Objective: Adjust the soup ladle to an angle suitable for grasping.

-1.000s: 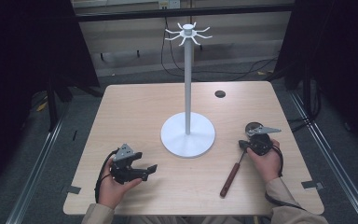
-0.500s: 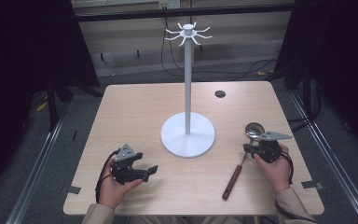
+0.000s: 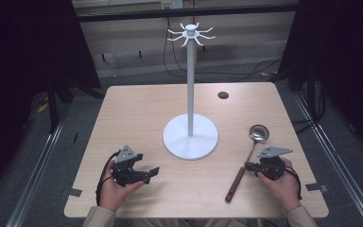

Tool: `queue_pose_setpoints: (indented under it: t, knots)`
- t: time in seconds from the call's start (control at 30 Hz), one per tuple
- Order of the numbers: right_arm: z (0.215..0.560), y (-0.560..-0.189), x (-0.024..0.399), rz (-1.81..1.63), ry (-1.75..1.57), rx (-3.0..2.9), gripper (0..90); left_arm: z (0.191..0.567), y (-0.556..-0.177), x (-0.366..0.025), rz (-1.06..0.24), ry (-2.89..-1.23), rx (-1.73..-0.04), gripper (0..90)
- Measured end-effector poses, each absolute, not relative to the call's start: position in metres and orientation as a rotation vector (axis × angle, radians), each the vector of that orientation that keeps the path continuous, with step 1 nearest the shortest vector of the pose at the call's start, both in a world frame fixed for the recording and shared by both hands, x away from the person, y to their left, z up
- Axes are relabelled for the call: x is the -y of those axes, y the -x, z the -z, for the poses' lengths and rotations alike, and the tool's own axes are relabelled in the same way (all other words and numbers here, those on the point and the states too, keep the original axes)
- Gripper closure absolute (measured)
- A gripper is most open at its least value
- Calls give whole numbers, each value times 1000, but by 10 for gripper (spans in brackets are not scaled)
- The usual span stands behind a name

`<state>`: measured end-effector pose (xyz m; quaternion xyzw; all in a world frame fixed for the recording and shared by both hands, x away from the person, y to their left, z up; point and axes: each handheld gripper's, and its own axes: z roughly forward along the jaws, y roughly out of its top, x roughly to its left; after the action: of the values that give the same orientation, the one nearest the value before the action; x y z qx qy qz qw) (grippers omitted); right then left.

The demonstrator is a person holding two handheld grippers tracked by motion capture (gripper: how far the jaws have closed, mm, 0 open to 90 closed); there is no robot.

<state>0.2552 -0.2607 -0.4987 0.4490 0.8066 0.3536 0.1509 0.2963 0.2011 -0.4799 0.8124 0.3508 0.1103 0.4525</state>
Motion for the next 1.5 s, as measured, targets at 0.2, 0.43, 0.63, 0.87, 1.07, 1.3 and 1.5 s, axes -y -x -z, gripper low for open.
queue_pose_setpoints:
  t: [0.2,0.43,0.63,0.87,1.07,1.3,1.5]
  knots:
    - [498,-260,245,-1038,-1242,-2344,900,478,-296,-201,-280,-2002,-855,137]
    - [497,-265,226,-1042,-1188,-2390,900,477,-296,-204,-281,-1997,-861,135]
    - [496,-268,204,-1062,-1142,-2429,900,477,-296,-207,-288,-1994,-871,135]
    - [498,-273,180,-1095,-1105,-2455,900,477,-295,-210,-296,-1996,-884,135]
    - [501,-278,163,-1103,-1051,-2501,885,478,-295,-212,-294,-1998,-886,135]
    - [492,-285,158,-1078,-946,-2560,795,479,-294,-216,-289,-1989,-897,136]
    - [484,-291,151,-1010,-736,-2663,624,479,-293,-221,-303,-1991,-912,136]
